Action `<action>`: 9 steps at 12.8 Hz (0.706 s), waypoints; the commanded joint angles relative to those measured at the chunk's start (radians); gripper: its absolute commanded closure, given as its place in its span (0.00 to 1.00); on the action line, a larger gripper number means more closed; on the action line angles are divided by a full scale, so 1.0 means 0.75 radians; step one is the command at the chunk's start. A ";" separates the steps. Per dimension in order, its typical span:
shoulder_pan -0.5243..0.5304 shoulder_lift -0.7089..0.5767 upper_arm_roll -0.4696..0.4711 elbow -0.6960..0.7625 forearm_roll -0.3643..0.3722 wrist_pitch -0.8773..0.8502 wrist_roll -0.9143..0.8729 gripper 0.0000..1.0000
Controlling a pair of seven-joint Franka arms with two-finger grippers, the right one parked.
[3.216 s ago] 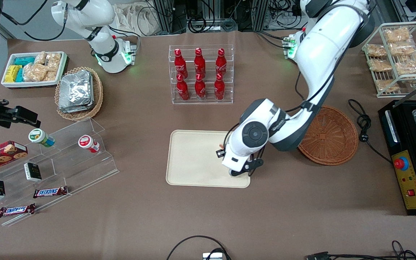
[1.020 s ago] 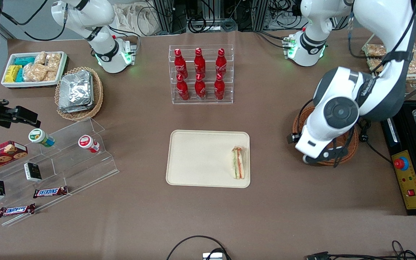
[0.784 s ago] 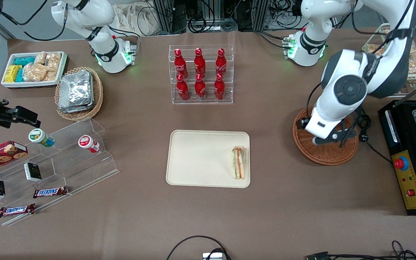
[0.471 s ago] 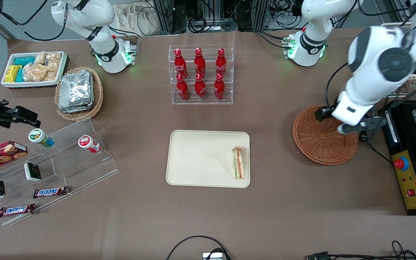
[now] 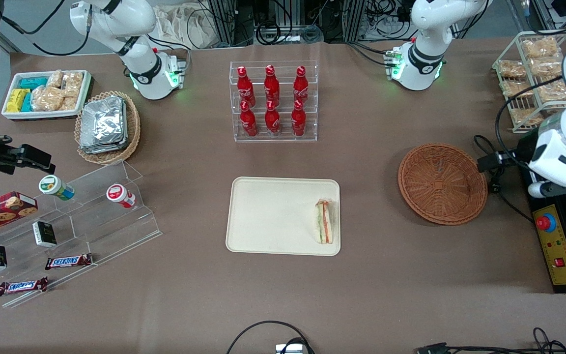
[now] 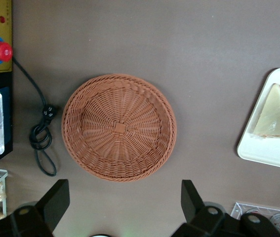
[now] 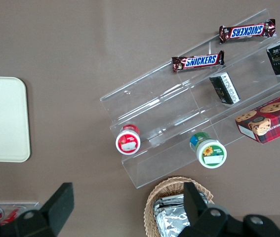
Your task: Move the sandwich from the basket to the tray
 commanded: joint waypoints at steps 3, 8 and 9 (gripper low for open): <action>-0.001 0.040 -0.018 0.076 0.009 -0.053 -0.014 0.00; -0.180 0.022 0.155 0.066 -0.003 0.003 -0.045 0.00; -0.266 0.012 0.284 0.066 -0.015 0.003 -0.049 0.00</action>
